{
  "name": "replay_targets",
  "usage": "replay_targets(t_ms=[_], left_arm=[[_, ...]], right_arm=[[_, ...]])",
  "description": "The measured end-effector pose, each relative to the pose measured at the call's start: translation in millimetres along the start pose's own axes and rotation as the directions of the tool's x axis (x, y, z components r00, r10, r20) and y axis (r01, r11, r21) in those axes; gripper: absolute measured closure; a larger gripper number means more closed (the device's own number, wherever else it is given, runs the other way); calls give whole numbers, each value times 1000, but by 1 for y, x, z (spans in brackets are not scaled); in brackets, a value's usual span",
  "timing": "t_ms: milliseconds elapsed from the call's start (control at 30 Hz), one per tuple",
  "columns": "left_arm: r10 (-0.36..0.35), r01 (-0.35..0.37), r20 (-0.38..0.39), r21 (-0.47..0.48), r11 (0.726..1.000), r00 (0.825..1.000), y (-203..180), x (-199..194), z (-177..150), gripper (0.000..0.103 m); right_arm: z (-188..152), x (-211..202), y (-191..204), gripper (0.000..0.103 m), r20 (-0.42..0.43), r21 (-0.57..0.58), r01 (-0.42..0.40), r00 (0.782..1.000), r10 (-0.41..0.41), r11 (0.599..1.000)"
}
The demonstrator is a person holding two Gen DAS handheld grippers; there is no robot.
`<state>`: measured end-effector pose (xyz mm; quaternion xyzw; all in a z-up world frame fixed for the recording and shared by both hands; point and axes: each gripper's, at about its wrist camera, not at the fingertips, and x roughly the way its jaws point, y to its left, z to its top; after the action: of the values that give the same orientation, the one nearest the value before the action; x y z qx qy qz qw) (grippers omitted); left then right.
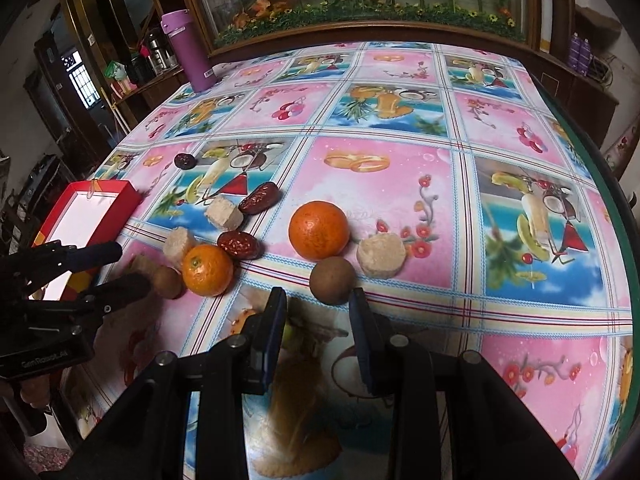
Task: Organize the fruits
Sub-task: 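Move both tools back over the fruit pile, then grasp a beige cake cube with the left tool while the right grasps a brown ball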
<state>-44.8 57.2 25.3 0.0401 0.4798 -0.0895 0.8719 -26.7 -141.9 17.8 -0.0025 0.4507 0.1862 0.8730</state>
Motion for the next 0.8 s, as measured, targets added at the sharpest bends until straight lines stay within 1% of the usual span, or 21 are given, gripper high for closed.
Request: replay_targets(t_ms=[167, 233, 433, 533, 600, 667, 800], left_arm=[[-24, 24, -15, -8, 1000, 1000, 2, 9, 1, 57], [-35, 34, -19, -12, 999, 999, 3, 11, 1, 65], [-64, 63, -20, -25, 998, 998, 6, 12, 1, 66], [-66, 66, -15, -23, 998, 998, 6, 11, -1, 67], [-65, 65, -11, -24, 998, 998, 6, 11, 0, 69], [-75, 75, -7, -37, 997, 997, 7, 11, 0, 77], [-86, 86, -6, -36, 996, 996, 7, 11, 0, 78]], right_arm=[[2, 2, 1, 71, 2, -7, 4, 1000, -4, 1000], [3, 2, 1, 72, 5, -7, 5, 1000, -5, 1000], [7, 5, -2, 71, 13, 11, 11, 1000, -11, 1000], [8, 6, 0, 72, 15, 3, 24, 1000, -24, 1000], [8, 7, -1, 82, 18, 3, 38, 999, -38, 999], [9, 7, -3, 82, 19, 15, 32, 999, -33, 999], [8, 5, -5, 82, 21, 27, 27, 999, -28, 999]])
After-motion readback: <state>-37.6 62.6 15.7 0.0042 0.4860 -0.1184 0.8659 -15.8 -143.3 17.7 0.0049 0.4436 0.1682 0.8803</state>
